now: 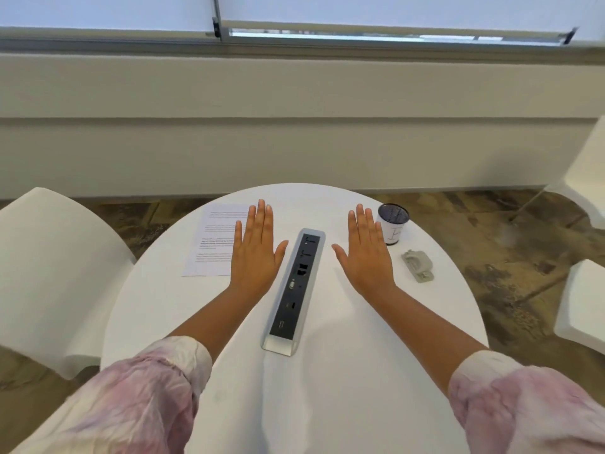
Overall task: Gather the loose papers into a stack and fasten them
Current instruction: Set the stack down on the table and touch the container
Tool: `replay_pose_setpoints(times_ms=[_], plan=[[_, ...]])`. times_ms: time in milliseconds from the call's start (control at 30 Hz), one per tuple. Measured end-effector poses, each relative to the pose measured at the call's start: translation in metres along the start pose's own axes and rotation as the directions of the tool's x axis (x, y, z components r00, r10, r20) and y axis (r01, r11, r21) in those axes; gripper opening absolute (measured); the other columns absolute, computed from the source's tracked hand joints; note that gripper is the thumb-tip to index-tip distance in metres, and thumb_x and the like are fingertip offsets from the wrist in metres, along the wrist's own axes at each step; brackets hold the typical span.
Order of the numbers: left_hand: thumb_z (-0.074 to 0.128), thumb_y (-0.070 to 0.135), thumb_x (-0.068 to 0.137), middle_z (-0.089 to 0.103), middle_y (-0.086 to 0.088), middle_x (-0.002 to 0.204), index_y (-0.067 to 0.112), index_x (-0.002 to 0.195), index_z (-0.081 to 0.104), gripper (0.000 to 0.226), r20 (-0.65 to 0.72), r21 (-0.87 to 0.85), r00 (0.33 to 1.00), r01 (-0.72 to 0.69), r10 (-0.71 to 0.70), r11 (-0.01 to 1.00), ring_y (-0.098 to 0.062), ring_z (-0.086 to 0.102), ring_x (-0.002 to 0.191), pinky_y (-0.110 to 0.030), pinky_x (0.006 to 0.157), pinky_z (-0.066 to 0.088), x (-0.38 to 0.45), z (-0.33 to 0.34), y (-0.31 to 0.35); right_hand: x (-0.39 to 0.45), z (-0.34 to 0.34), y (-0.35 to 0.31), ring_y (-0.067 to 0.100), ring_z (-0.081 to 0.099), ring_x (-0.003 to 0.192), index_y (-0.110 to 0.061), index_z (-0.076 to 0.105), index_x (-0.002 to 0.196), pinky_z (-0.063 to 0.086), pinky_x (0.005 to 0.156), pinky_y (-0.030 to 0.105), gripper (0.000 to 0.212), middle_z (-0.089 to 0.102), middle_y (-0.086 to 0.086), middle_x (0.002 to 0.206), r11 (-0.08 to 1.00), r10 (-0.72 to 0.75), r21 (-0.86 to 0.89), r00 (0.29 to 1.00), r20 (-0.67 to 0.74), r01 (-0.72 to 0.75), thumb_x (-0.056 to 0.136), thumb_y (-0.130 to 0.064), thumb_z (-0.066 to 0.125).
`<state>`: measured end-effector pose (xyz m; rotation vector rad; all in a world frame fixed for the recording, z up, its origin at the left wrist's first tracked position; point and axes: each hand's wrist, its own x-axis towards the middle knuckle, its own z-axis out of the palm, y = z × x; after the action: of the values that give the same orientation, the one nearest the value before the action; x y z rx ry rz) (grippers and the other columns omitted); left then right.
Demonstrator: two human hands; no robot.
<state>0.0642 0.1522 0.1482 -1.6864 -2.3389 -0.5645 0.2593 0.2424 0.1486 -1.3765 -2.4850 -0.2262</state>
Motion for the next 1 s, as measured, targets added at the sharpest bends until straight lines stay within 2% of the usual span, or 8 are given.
replay_pose_setpoints(times_ms=[200, 333, 400, 500, 633, 733, 900, 1000], plan=[[0.023, 0.047, 0.096, -0.011, -0.001, 0.157, 0.014, 0.148, -0.006, 0.068, 0.048, -0.008, 0.999, -0.012, 0.012, 1.000, -0.015, -0.017, 0.140, -0.037, 0.116, -0.005, -0.008, 0.009, 0.037, -0.009, -0.007, 0.044, 0.031, 0.004, 0.146, -0.002, 0.006, 0.147, 0.004, 0.119, 0.041, 0.063, 0.005, 0.016, 0.157, 0.999, -0.004, -0.037, 1.000, 0.002, 0.004, 0.099, -0.037, 0.030], [0.022, 0.047, 0.097, -0.019, 0.004, 0.152, 0.016, 0.146, -0.012, 0.067, 0.059, -0.020, 0.998, 0.011, -0.010, 1.000, -0.011, -0.019, 0.140, -0.035, 0.116, -0.008, -0.017, 0.017, 0.057, -0.012, -0.004, 0.072, 0.031, 0.006, 0.145, -0.002, 0.006, 0.146, 0.005, 0.118, 0.040, 0.061, 0.008, 0.016, 0.157, 0.998, -0.044, -0.052, 0.999, 0.020, 0.045, 0.099, -0.032, 0.031], [0.023, 0.046, 0.097, -0.016, 0.002, 0.154, 0.016, 0.147, -0.010, 0.067, 0.069, -0.011, 0.997, 0.016, -0.015, 1.000, -0.012, -0.017, 0.141, -0.035, 0.115, -0.010, -0.022, 0.022, 0.064, -0.014, 0.000, 0.084, 0.031, 0.007, 0.146, -0.002, 0.007, 0.146, 0.004, 0.118, 0.039, 0.061, 0.009, 0.016, 0.157, 0.998, -0.055, -0.041, 0.998, 0.032, 0.057, 0.099, -0.032, 0.031], [0.025, 0.045, 0.097, -0.007, -0.003, 0.158, 0.014, 0.148, -0.006, 0.067, 0.083, -0.023, 0.996, 0.031, -0.029, 0.999, -0.016, -0.011, 0.145, -0.038, 0.116, -0.007, -0.030, 0.030, 0.073, -0.018, 0.009, 0.099, 0.032, 0.014, 0.144, 0.000, 0.016, 0.145, 0.006, 0.117, 0.038, 0.058, 0.018, 0.017, 0.155, 0.997, -0.082, 0.010, 0.996, 0.032, 0.082, 0.098, -0.029, 0.036], [0.028, 0.044, 0.098, -0.002, -0.005, 0.159, 0.013, 0.148, -0.003, 0.067, 0.112, 0.001, 0.993, 0.049, -0.049, 0.999, -0.018, -0.009, 0.145, -0.041, 0.117, -0.005, -0.043, 0.041, 0.082, -0.020, 0.029, 0.116, 0.029, 0.011, 0.145, -0.001, 0.013, 0.146, 0.001, 0.117, 0.036, 0.059, 0.016, 0.016, 0.156, 0.993, -0.111, 0.056, 0.992, 0.064, 0.108, 0.099, -0.028, 0.034], [0.019, 0.049, 0.097, -0.003, -0.004, 0.159, 0.014, 0.148, -0.004, 0.066, 0.150, 0.032, 0.985, 0.079, -0.083, 0.996, -0.021, -0.006, 0.146, -0.041, 0.117, -0.005, -0.055, 0.051, 0.088, -0.024, 0.045, 0.128, 0.028, 0.014, 0.145, -0.005, 0.015, 0.147, 0.003, 0.117, 0.035, 0.057, 0.019, 0.013, 0.156, 0.987, -0.145, 0.082, 0.985, 0.090, 0.138, 0.099, -0.026, 0.035], [0.012, 0.054, 0.091, 0.000, -0.003, 0.159, 0.017, 0.146, -0.006, 0.069, 0.233, 0.078, 0.960, 0.140, -0.155, 0.987, -0.023, -0.003, 0.146, -0.043, 0.116, -0.006, -0.083, 0.080, 0.098, -0.039, 0.066, 0.148, 0.031, 0.032, 0.138, -0.004, 0.025, 0.144, 0.008, 0.115, 0.036, 0.052, 0.035, 0.016, 0.149, 0.969, -0.201, 0.165, 0.974, 0.100, 0.183, 0.097, -0.016, 0.042], [-0.010, 0.065, 0.081, -0.001, -0.003, 0.159, 0.016, 0.147, -0.004, 0.083, 0.304, 0.089, 0.936, 0.160, -0.180, 0.983, -0.023, -0.003, 0.147, -0.044, 0.117, -0.003, -0.098, 0.098, 0.103, -0.049, 0.079, 0.159, 0.031, 0.035, 0.137, -0.005, 0.024, 0.145, 0.018, 0.117, 0.040, 0.050, 0.036, 0.017, 0.148, 0.962, -0.231, 0.182, 0.961, 0.152, 0.202, 0.097, -0.013, 0.040]])
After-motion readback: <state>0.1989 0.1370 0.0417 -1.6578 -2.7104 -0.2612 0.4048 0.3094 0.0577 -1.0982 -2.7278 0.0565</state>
